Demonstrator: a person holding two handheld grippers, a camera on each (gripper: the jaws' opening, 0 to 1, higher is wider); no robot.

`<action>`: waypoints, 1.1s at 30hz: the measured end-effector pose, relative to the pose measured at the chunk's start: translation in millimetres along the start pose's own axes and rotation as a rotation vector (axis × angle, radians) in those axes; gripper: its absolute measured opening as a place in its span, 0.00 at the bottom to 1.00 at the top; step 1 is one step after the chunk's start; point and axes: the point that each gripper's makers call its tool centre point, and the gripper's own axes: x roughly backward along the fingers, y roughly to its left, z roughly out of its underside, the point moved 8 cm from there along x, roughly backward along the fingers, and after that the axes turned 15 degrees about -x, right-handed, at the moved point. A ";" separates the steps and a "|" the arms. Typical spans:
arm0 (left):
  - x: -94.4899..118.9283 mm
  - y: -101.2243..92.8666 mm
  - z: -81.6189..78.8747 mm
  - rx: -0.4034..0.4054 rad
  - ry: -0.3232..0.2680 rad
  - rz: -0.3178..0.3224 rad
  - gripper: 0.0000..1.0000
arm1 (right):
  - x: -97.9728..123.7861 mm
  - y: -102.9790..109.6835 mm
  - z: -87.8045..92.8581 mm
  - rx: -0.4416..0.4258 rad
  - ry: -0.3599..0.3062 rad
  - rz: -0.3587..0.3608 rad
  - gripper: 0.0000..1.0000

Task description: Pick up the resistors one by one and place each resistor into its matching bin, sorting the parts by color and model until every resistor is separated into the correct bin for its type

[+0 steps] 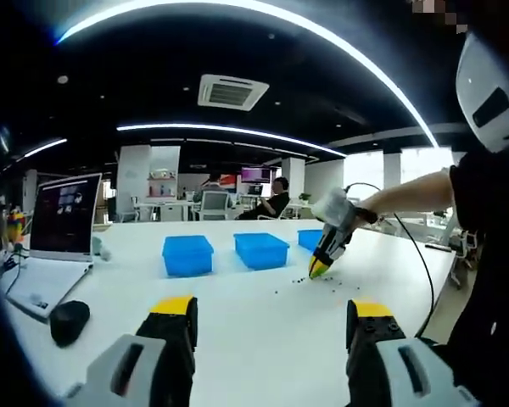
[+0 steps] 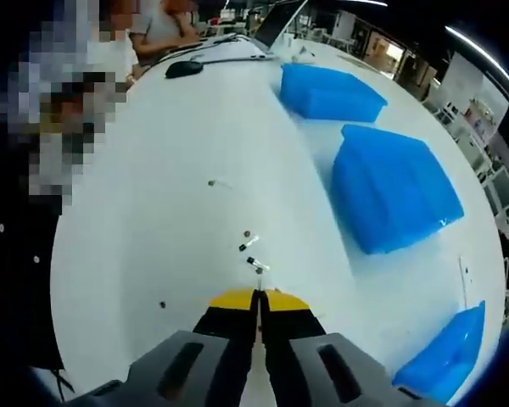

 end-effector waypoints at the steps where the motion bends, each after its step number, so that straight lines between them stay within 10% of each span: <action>1: 0.0 -0.1 -0.7 -0.002 -0.001 0.000 0.72 | 0.7 1.4 1.2 0.004 -0.001 0.004 0.05; 3: -0.2 -0.1 -1.7 -0.003 -0.003 0.000 0.72 | 2.9 3.1 3.7 0.002 -0.005 0.009 0.05; 15: -10.3 -7.5 -18.3 -0.048 -0.033 0.054 0.72 | 99.7 50.4 37.8 -0.231 -0.579 0.048 0.05; 23: -17.3 -12.2 -32.3 -0.057 -0.062 0.098 0.72 | 155.8 91.6 101.6 -0.372 -0.957 0.264 0.05; 27: -19.4 -13.1 -34.7 -0.064 -0.059 0.096 0.72 | 168.6 109.3 129.9 -0.385 -1.009 0.419 0.05; 33: -19.4 -14.3 -37.5 -0.066 -0.061 0.094 0.72 | 181.0 119.4 139.3 -0.455 -1.081 0.450 0.05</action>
